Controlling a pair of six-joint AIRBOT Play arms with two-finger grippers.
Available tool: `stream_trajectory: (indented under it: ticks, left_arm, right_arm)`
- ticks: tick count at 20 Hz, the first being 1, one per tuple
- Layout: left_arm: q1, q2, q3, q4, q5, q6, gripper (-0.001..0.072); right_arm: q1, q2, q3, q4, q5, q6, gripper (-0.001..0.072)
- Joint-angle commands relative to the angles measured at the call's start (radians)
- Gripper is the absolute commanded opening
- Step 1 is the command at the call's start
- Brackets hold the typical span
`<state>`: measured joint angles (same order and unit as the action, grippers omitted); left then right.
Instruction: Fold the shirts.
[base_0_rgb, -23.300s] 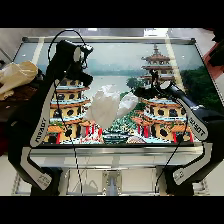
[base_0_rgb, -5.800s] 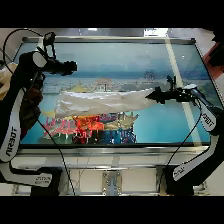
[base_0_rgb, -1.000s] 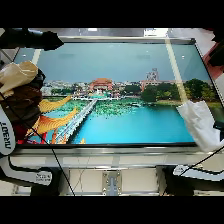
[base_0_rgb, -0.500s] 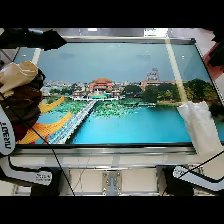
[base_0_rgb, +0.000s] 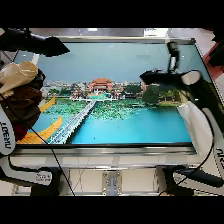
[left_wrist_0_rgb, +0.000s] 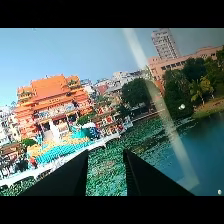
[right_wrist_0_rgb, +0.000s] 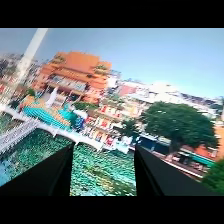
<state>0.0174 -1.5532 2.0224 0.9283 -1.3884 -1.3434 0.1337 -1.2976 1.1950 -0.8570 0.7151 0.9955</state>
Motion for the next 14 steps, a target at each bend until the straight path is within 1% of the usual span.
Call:
stream_trajectory:
  ticks: [1, 3, 4, 5, 7, 14]
  left_arm:
    - [0.0, -0.001, 0.001, -0.001, -0.049, 0.001, 0.0281]
    - [0.0, -0.001, 0.001, -0.001, -0.049, 0.001, 0.028]
    - [0.0, -0.001, 0.001, -0.001, -0.049, 0.001, 0.0281]
    - [0.0, -0.001, 0.001, -0.001, -0.049, 0.001, 0.0281]
    - [0.0, -0.001, 0.001, -0.001, -0.049, 0.001, 0.0281]
    - [0.0, -0.001, 0.001, -0.001, -0.049, 0.001, 0.0281]
  right_arm:
    - [0.159, -0.057, -0.046, -0.013, -0.047, -0.06, 0.044]
    - [0.195, -0.062, -0.047, -0.015, 0.012, -0.039, 0.044]
    - [0.208, -0.062, -0.047, -0.016, 0.047, 0.005, 0.0439]
    - [0.218, -0.062, -0.047, -0.025, 0.07, 0.023, 0.044]
    - [0.229, -0.062, -0.047, -0.027, 0.1, 0.023, 0.044]
    - [0.23, -0.062, -0.047, -0.027, 0.098, 0.022, 0.044]
